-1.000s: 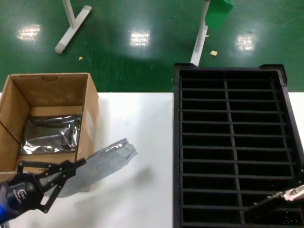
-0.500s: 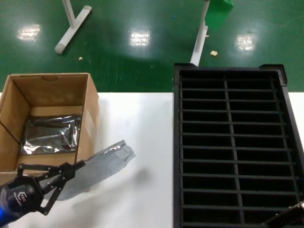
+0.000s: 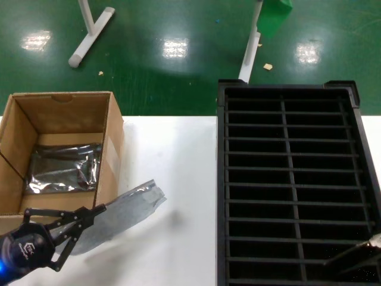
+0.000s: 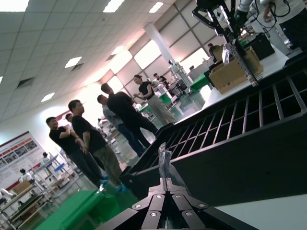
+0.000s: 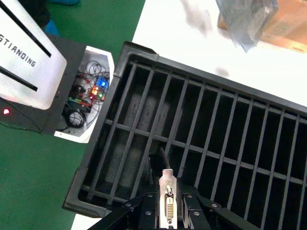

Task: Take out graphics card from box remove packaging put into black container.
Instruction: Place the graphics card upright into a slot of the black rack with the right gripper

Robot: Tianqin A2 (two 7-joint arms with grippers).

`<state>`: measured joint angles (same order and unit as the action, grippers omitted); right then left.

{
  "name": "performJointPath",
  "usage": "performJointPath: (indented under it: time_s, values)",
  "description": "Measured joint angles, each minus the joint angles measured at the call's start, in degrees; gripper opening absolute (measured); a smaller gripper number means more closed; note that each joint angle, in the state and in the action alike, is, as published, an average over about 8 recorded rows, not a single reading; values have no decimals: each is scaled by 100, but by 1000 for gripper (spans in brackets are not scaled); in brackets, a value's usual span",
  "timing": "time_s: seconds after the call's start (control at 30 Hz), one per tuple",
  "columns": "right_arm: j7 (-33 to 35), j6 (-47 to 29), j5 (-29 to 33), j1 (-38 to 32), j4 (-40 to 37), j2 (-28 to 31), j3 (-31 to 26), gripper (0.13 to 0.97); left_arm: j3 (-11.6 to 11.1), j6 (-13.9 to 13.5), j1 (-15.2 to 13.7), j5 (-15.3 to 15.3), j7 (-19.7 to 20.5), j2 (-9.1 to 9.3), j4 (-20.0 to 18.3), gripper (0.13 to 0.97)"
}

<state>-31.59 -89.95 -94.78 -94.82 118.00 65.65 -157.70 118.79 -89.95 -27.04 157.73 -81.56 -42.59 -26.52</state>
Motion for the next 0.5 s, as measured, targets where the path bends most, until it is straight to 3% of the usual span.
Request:
performJointPath:
  time_s: [0.5]
  values:
    - [-674, 0, 455, 110, 0, -345, -3, 201, 148, 0, -135, 0, -37, 80, 295, 142]
